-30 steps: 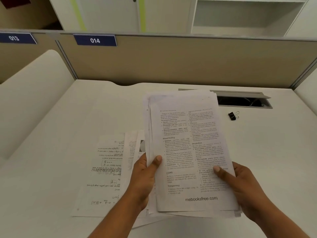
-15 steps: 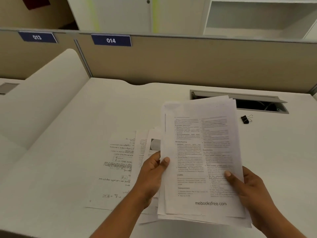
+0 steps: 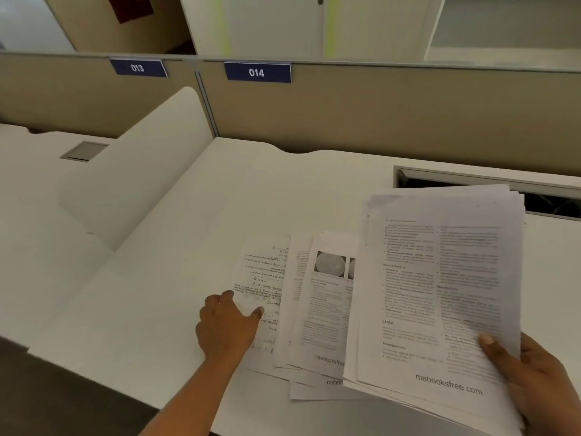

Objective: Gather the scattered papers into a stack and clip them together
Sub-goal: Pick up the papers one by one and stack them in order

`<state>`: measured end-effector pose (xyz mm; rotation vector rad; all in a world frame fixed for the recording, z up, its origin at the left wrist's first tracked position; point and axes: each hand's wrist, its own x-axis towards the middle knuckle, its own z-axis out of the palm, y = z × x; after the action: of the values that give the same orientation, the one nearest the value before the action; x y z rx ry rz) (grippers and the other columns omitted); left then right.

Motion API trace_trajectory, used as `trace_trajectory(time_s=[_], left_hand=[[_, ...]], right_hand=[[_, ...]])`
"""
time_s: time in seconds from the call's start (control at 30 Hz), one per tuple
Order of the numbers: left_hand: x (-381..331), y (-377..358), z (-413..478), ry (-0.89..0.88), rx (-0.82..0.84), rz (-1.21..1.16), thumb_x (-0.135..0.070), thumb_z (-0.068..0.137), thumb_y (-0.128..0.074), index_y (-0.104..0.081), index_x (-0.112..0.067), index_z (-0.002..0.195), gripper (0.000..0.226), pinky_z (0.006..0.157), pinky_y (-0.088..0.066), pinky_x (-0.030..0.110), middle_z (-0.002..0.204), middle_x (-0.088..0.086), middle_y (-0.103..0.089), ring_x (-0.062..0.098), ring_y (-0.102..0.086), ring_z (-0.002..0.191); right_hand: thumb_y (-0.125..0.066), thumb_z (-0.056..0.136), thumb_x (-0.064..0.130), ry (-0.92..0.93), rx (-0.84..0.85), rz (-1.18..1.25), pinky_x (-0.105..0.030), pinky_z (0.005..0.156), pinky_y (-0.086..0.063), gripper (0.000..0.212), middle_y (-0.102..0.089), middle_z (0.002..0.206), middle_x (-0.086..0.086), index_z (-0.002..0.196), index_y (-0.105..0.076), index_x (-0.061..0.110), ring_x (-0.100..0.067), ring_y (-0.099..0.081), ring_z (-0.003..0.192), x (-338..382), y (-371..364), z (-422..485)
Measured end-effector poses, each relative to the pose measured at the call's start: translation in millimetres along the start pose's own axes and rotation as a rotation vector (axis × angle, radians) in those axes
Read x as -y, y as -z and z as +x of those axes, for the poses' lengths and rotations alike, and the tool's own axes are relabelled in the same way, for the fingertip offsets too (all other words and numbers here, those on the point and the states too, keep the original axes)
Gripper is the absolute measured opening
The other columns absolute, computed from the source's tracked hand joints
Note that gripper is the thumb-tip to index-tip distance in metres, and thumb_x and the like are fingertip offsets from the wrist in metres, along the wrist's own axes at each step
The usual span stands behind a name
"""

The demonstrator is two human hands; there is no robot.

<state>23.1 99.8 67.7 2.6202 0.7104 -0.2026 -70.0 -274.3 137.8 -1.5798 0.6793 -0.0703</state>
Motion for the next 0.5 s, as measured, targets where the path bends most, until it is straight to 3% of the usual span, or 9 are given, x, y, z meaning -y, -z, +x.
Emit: trace_trajectory(time_s=[0.1,0.2,0.27,0.4,0.5], left_hand=[[13.5,2.7,14.3,0.085,0.051,0.156,-0.078,0.072,-0.063,-0.045,-0.015,0.137,0.093,0.100,-0.043,0.043,0.140,0.009,-0.045,0.029,-0.045,0.131],[16.9,1.8,21.5,0.076,0.044,0.232,-0.082,0.066,-0.064,-0.048,-0.014,0.132,0.095,0.094,-0.044,0.042,0.134,0.009,-0.046,0.028,-0.047,0.126],[16.5,1.6,26.0,0.089,0.047,0.193,-0.080,0.063,-0.069,-0.048,-0.013,0.130,0.097,0.092,-0.046,0.043,0.131,0.010,-0.046,0.029,-0.048,0.124],[15.1,0.9,31.2,0.110,0.082,0.065,-0.070,0.060,-0.080,-0.046,-0.009,0.130,0.099,0.088,-0.054,0.045,0.129,0.013,-0.045,0.033,-0.056,0.115],[12.3,2.5,29.5,0.100,0.062,0.062,-0.067,0.060,-0.083,-0.045,-0.009,0.132,0.099,0.085,-0.053,0.042,0.127,0.014,-0.052,0.033,-0.061,0.112]], right_hand=[[-0.063,0.093,0.011,0.008,-0.012,-0.026,-0.028,0.060,-0.046,0.016,-0.075,0.062,0.010,0.108,-0.069,0.006,0.001,-0.067,0.047,-2.6,0.9,2.8],[-0.064,0.093,0.012,0.033,-0.009,-0.064,-0.027,0.057,-0.051,0.008,-0.076,0.067,0.016,0.094,-0.070,0.017,-0.002,-0.069,0.052,-5.6,3.3,4.4],[-0.066,0.092,0.015,0.036,-0.005,-0.073,-0.028,0.059,-0.054,0.008,-0.076,0.079,0.014,0.089,-0.071,0.020,-0.016,-0.073,0.065,-9.5,5.1,6.9],[-0.066,0.092,0.016,0.032,0.004,-0.092,-0.017,0.050,-0.055,0.008,-0.078,0.078,0.010,0.089,-0.072,0.020,-0.018,-0.072,0.065,-12.7,7.7,10.9],[-0.065,0.093,0.016,0.010,0.016,-0.067,-0.026,0.059,-0.054,0.007,-0.078,0.078,0.009,0.092,-0.071,0.018,-0.026,-0.071,0.074,-9.4,6.4,8.0]])
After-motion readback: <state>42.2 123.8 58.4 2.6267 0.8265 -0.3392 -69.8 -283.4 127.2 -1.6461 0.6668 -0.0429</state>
